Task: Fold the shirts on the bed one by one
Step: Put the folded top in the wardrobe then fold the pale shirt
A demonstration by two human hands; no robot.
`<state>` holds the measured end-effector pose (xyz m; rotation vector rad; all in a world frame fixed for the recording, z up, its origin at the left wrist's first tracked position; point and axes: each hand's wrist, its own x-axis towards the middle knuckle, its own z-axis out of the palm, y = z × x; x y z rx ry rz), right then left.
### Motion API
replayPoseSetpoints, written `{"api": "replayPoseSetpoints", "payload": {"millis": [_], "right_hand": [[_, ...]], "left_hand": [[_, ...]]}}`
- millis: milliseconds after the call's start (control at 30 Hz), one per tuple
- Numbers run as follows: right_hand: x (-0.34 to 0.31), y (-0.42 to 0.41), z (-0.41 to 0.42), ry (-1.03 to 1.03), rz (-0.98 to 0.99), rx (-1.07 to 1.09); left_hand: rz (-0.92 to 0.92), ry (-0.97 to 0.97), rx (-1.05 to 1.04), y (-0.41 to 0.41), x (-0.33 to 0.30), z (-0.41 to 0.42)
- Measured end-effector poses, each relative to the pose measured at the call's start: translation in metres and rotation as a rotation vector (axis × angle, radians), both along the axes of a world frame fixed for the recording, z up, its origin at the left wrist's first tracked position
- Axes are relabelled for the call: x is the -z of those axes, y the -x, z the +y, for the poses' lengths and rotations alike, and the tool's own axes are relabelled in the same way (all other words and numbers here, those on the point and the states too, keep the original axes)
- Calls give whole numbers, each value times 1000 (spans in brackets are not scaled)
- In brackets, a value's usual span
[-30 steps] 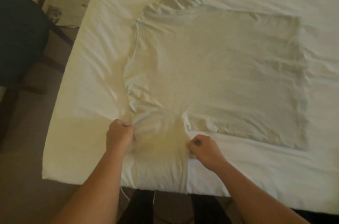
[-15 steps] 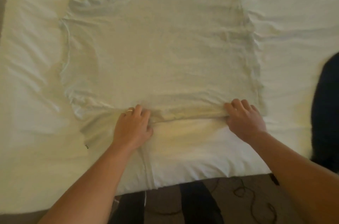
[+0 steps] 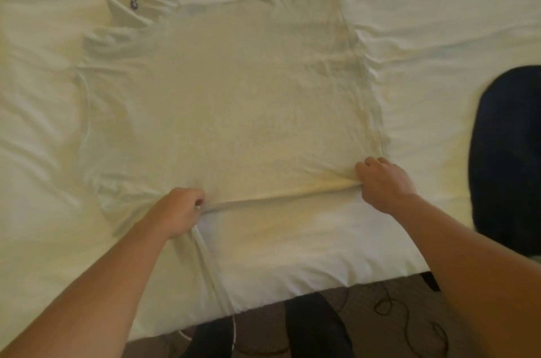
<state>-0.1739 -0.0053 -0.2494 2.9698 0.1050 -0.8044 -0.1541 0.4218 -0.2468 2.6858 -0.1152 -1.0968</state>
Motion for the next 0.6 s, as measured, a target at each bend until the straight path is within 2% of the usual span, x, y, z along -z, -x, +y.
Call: {"api": "replayPoseSetpoints", "payload": {"millis": [100, 233, 367, 600], "right_hand": [[-10, -21, -3, -48, 117, 109], [-18, -53, -7, -40, 274, 140], [-17, -95, -9, -29, 273, 78], [-17, -176, -10, -72, 153, 46]], "left_hand": [[-3, 84, -125, -11, -11, 4], [42, 78, -132, -31, -25, 1], [-17, 69, -133, -58, -31, -7], [-93, -8, -94, -122, -30, -7]]}}
